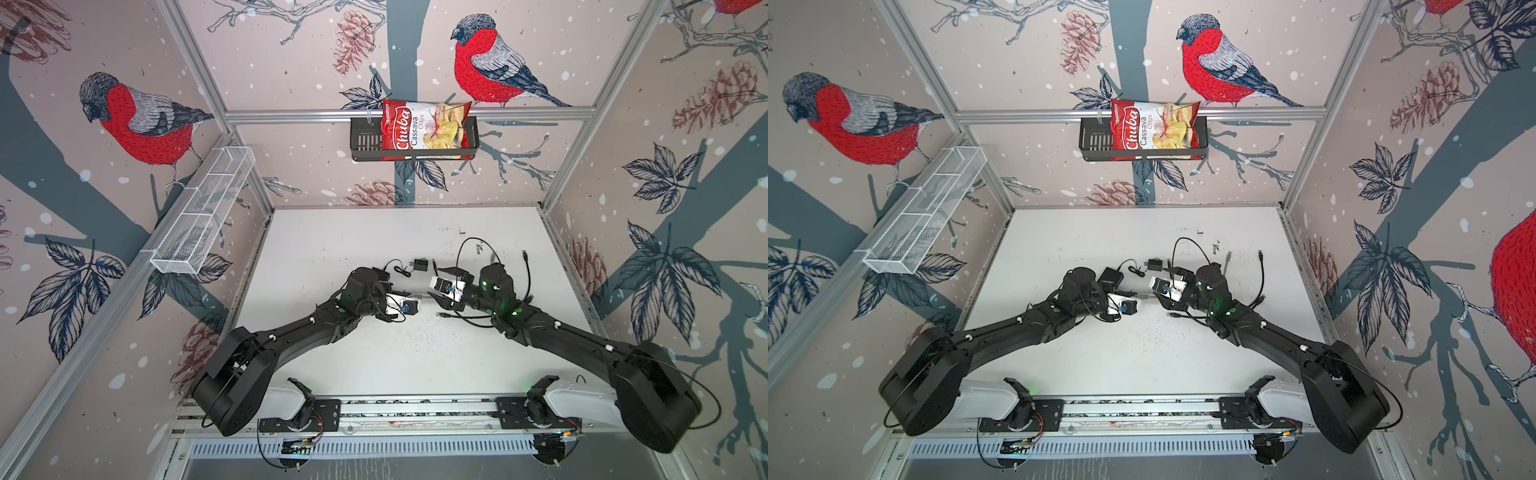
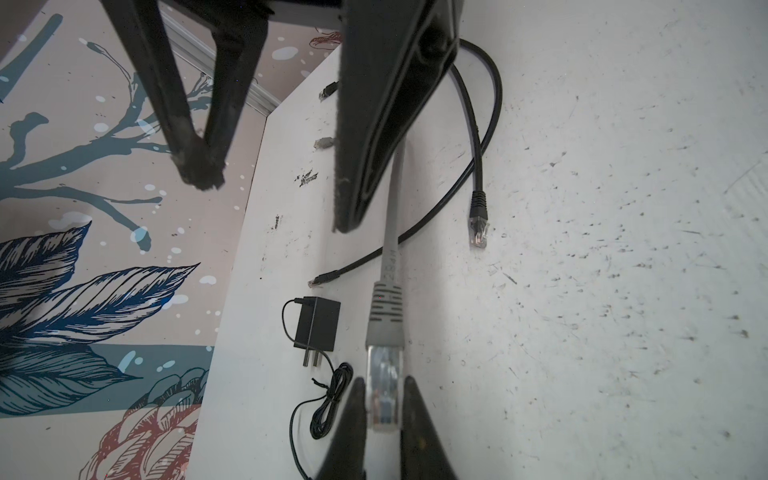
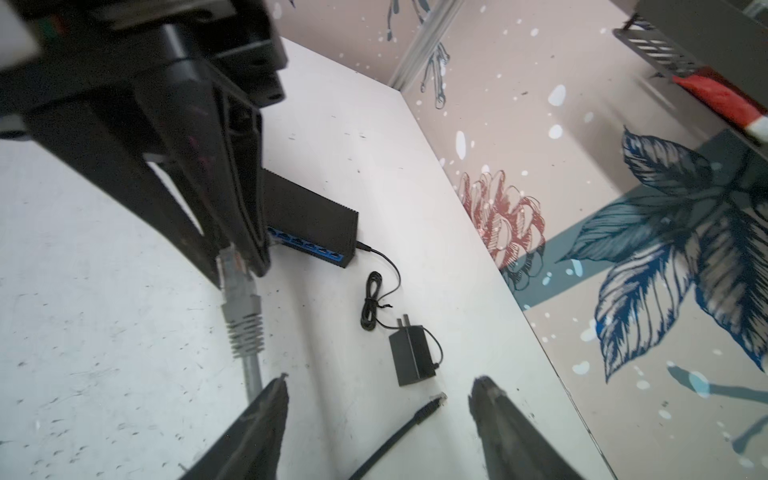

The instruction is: Insert the plug into the switch port

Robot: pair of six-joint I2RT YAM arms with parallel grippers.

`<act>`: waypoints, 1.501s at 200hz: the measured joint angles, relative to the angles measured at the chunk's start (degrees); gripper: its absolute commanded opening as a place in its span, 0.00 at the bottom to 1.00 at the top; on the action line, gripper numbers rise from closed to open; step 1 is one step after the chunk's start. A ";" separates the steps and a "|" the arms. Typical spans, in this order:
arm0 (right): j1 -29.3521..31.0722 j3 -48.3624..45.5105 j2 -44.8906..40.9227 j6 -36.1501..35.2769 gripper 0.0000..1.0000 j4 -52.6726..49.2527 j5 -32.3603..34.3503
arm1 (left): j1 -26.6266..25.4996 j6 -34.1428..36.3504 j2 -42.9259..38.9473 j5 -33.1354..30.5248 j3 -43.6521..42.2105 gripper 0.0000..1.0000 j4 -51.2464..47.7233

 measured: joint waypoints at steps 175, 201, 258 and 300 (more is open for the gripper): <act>4.52 -1.88 6.80 -2.78 0.31 8.11 -5.27 | 0.17 -1.64 -0.02 1.66 0.07 0.04 -1.11; 4.59 -1.73 7.17 -2.73 0.32 8.24 -5.70 | 0.17 -1.53 -0.20 1.22 0.02 0.03 -1.33; 4.90 -1.77 7.23 -2.73 0.35 8.17 -6.14 | 0.17 -1.49 -0.22 0.85 -0.02 0.03 -1.31; 4.50 -3.74 7.10 -2.16 0.35 9.73 -6.36 | 0.17 -1.49 -0.55 1.36 -0.22 0.02 -1.22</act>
